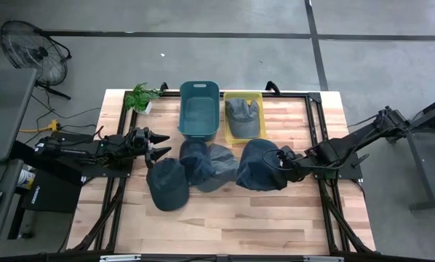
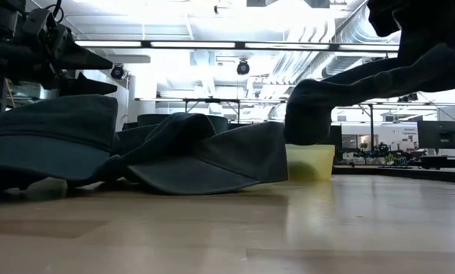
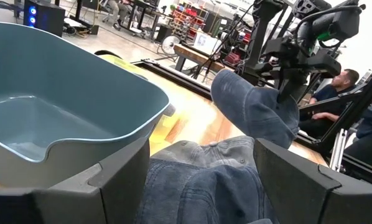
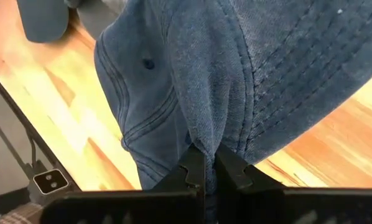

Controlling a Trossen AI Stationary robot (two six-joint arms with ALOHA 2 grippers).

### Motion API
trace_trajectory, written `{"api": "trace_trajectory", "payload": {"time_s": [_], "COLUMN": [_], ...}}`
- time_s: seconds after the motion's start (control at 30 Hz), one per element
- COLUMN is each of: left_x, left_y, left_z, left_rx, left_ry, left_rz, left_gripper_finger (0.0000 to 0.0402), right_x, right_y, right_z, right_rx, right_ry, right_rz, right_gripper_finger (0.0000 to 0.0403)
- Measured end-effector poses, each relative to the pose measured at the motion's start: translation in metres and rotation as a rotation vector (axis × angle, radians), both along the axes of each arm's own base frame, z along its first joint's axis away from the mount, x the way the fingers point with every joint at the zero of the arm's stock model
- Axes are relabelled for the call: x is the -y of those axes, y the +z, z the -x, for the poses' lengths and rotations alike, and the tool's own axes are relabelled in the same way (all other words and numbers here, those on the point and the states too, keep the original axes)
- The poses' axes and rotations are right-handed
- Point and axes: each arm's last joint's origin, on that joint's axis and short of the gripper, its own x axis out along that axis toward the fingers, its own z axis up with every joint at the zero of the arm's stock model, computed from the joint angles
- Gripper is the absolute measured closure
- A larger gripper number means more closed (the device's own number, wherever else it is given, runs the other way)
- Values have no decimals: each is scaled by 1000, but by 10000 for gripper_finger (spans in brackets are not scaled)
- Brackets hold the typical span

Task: Pick & Place hat
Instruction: Put the right blue cap into the blue bin

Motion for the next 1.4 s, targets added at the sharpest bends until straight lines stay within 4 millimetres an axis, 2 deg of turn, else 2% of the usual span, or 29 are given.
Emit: {"api": "trace_trajectory", "payload": {"time_s": [0.27,0.97,1.27,1.4], "left_x": [0,0,0,1], "left_y": [0,0,6,4], "left_z": [0,0,0,0], "left_rx": [0,1,105,81], "left_ry": [0,14,-12,-17], "left_rz": [0,-13,182,168], "left_gripper_finger": [118,118,118,118], "right_x": [0,9,9,10], "right_y": [1,20,23,24], "right_z": [1,13,10,10], "right_rx": [7,142,194,201], "right_ry": [29,-22,-46,-56], "right_rz": [10,8,24,40], "right_gripper_finger": [402,402,402,402]}}
